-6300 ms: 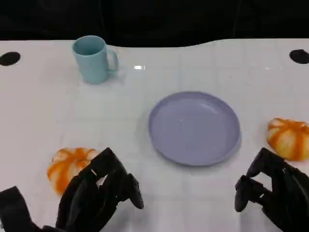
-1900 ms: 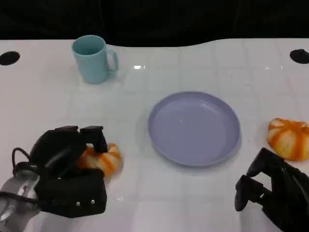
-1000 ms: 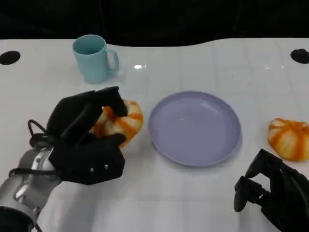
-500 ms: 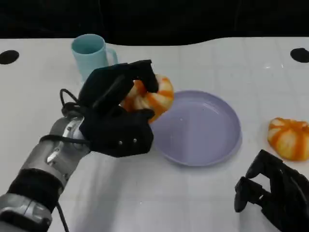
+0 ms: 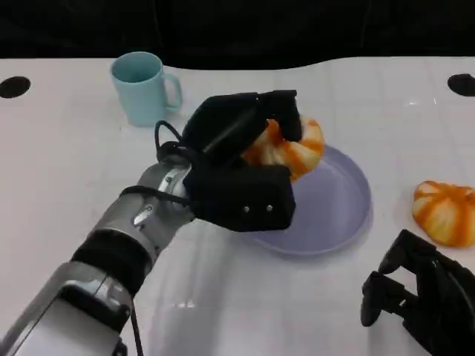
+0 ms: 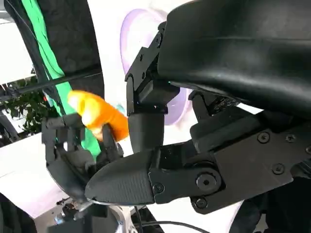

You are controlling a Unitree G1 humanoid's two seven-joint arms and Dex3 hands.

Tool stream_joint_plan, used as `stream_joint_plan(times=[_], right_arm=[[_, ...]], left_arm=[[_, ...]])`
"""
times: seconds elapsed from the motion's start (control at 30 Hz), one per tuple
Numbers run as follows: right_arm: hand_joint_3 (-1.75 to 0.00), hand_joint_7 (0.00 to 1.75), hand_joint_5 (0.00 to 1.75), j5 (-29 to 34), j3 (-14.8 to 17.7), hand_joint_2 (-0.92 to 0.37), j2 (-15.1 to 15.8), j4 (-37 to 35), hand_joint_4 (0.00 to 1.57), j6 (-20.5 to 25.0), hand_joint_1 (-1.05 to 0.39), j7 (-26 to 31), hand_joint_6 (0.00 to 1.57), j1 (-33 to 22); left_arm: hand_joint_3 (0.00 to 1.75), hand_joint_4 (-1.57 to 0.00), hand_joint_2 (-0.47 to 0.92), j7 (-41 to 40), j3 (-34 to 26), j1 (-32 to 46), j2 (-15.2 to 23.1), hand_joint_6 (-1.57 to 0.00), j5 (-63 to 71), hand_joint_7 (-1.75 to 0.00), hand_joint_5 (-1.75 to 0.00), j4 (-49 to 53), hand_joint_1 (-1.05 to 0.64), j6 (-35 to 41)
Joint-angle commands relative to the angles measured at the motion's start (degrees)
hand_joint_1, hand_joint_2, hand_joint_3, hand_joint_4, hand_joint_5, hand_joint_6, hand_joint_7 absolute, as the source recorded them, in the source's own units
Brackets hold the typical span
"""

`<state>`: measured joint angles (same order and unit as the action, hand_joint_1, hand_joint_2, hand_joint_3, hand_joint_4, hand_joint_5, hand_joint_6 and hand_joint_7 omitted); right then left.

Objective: Grasp the bread from the table and place it into the plate.

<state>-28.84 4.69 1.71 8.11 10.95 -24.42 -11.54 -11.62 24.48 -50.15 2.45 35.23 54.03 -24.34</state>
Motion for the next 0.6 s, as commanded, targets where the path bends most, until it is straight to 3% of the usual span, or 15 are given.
stream_joint_plan(times=[0.03,0.23,0.3,0.37,0.4,0.47,0.53,0.6], right_arm=[[-0.36,1.61,1.75,-0.6,0.78,-0.92,0.33,0.66,0.73,0.31,-0.57,0.41,0.57,-0.59],[-0.35,1.6,1.75,-0.84,0.67,-0.92,0.09,0.96,0.72,0.16,-0.58,0.23,0.56,-1.02],[-0.35,1.6,1.75,-0.92,0.66,-0.92,-0.02,0.75,0.72,-0.16,-0.57,-0.05,0.56,-1.01],[-0.35,1.6,1.75,-0.97,0.65,-0.92,-0.05,0.64,0.72,-0.31,-0.57,-0.17,0.56,-0.99],[-0.35,1.6,1.75,-0.89,0.57,-0.92,-0.03,0.77,0.72,-0.33,-0.57,-0.15,0.56,-1.04],[-0.36,1.59,1.75,-0.89,0.47,-0.92,-0.04,1.02,0.72,-0.18,-0.57,-0.06,0.57,-1.12],[-0.36,1.58,1.75,-0.92,0.41,-0.92,0.03,1.3,0.73,0.17,-0.57,0.12,0.58,-1.17],[-0.36,1.57,1.75,-0.69,0.31,-0.92,0.21,1.46,0.72,0.19,-0.58,0.15,0.58,-1.15]], left_arm=[[1.25,-0.92,0.5,-0.55,1.17,-3.25,-1.15,-0.71,0.64,-1.75,-1.75,3.17,-0.21,0.29],[1.13,-0.89,0.5,0.31,2.46,-5.66,-2.34,-0.67,1.03,-1.75,-1.75,7.63,-0.19,1.49],[1.01,-0.79,0.55,3.82,1.93,-6.24,-2.56,-0.73,-0.4,-1.33,-1.71,8.37,-0.21,2.22],[0.9,-0.76,0.6,5.22,1.77,-6.48,-2.62,-0.78,-1.02,-1.11,-1.69,8.58,-0.22,2.52],[0.83,-0.71,0.63,6.15,2.35,-6.78,-2.45,-0.74,-0.48,-1.01,-1.62,8.51,-0.24,3.01],[0.42,-0.53,0.85,8.56,3.36,-7.29,-2.06,-0.61,0.42,-0.5,-1.27,8.25,-0.35,3.97],[0.34,-0.44,0.9,10.59,4.41,-7.68,-1.62,-0.55,1.37,-0.35,-1.16,7.76,-0.39,4.92],[0.36,-0.28,0.92,13.01,5.77,-8.2,-1.09,-0.39,2.51,-0.13,-0.63,7.17,-0.55,6.18]])
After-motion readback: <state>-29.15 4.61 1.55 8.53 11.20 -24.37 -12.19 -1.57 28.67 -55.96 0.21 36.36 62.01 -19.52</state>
